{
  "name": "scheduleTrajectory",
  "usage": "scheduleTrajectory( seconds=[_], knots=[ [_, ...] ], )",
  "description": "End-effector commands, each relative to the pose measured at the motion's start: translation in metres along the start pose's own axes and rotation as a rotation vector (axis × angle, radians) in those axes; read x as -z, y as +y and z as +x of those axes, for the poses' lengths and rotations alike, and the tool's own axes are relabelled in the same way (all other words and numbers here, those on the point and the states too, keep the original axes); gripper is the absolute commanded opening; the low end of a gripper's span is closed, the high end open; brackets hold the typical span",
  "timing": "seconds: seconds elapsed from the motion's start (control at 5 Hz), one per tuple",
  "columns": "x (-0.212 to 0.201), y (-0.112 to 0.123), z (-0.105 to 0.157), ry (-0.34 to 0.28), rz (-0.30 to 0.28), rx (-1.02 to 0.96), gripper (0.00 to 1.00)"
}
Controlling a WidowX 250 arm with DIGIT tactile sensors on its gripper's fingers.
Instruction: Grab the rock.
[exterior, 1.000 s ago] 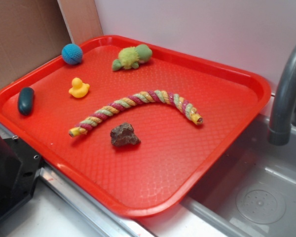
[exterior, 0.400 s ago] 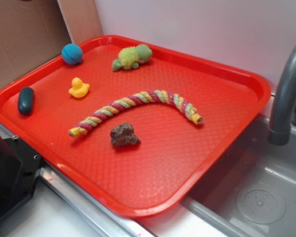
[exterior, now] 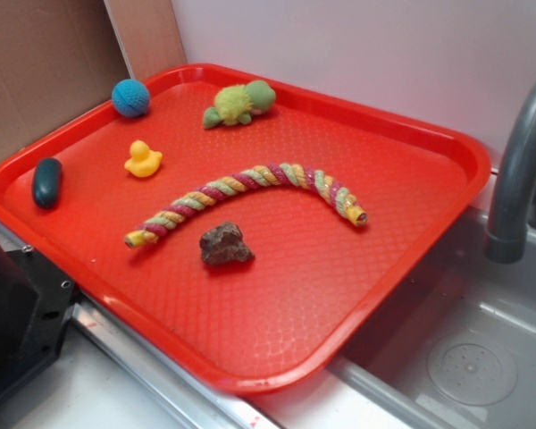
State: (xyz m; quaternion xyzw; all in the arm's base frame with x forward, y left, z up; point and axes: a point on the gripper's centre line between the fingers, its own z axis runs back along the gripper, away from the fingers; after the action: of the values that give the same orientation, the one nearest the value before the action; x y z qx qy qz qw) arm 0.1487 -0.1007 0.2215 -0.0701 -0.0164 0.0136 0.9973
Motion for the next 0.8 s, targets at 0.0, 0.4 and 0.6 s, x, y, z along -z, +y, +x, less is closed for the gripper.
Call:
scheduleTrajectory(
  seconds=[0.0, 0.4, 0.6],
  knots=[
    [0.037, -0.021, 0.007, -0.015, 0.03, 0.019, 1.0],
    [0.083, 0.012, 0.028, 0.011, 0.048, 0.002, 1.0],
    [0.104, 0.016, 0.037, 0.025, 0.05, 0.02, 1.0]
  ],
)
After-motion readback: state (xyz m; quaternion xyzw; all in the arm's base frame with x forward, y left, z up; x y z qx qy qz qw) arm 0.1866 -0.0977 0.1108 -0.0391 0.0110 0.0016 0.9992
